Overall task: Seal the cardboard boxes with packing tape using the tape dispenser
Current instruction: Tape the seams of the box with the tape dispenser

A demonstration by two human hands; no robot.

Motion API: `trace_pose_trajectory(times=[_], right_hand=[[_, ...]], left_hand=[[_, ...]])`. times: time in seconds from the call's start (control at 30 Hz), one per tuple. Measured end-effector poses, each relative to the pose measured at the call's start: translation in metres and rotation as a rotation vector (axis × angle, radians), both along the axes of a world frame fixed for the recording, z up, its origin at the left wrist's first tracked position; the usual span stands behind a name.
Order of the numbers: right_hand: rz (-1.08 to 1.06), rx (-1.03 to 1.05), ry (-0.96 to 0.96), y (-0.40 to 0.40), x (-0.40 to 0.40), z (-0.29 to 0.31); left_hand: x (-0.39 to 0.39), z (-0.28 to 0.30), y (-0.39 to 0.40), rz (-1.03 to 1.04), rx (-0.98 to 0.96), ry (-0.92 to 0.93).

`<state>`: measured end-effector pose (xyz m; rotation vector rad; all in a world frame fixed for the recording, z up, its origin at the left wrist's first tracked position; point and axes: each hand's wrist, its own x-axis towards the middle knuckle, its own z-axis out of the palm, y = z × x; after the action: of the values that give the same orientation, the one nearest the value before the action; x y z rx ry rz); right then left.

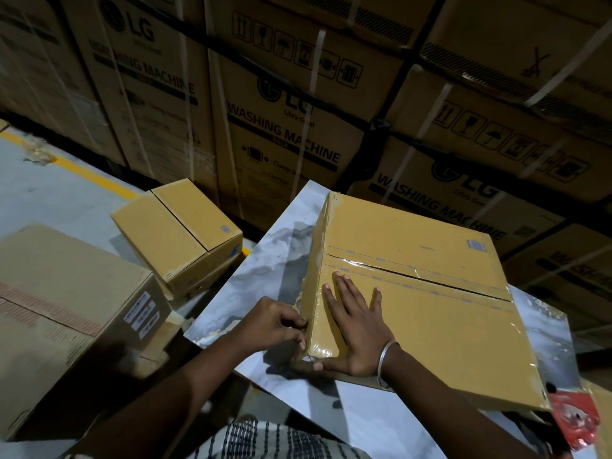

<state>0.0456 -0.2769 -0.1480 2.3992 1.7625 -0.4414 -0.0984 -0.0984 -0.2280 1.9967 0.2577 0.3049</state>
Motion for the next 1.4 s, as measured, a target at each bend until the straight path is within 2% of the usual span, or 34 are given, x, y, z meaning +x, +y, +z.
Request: trace_pose_trajectory(times=[0.13,0.27,0.33,0.4,0.53,0.7,0.77,0.93,1.1,1.3,1.4], right_hand=[[-0.022,0.082,0.051,-0.002,0.005,-0.005],[-0.057,0.192,0.132,-0.002,0.008,-0.009],[-0.086,0.233,0.158,-0.002,0.008,-0.009],[-0.138,0.28,0.194,-0.002,0.009,-0.01],[-0.209,0.343,0.237,-0.003,0.012,-0.014],[-0.323,0.463,0.384,-0.004,0.012,-0.014],[-0.422,0.532,0.421,-0.001,0.013,-0.014],[-0.556,0.638,0.251,0.022,0.024,-0.012],[-0.573,0.445,0.007,0.051,0.058,0.001],[-0.611,0.212,-0.029,0.062,0.09,-0.003],[-0.612,0.174,-0.03,0.06,0.091,-0.008]], left_hand=[[0.007,-0.01,0.001,0.177,-0.141,0.082],[0.03,0.015,-0.006,0.386,-0.357,0.019],[0.048,0.037,-0.014,0.366,-0.517,0.025],[0.065,0.049,-0.025,0.3,-0.562,0.057],[0.086,0.038,-0.039,0.275,-0.445,0.129],[0.09,0.034,-0.038,0.361,-0.538,0.098],[0.092,0.034,-0.033,0.388,-0.456,0.144],[0.109,0.053,-0.013,0.538,-0.175,0.158],[0.145,0.065,0.004,0.447,-0.105,0.207],[0.17,0.062,0.0,0.464,-0.176,0.273],[0.174,0.057,-0.003,0.499,-0.178,0.266]])
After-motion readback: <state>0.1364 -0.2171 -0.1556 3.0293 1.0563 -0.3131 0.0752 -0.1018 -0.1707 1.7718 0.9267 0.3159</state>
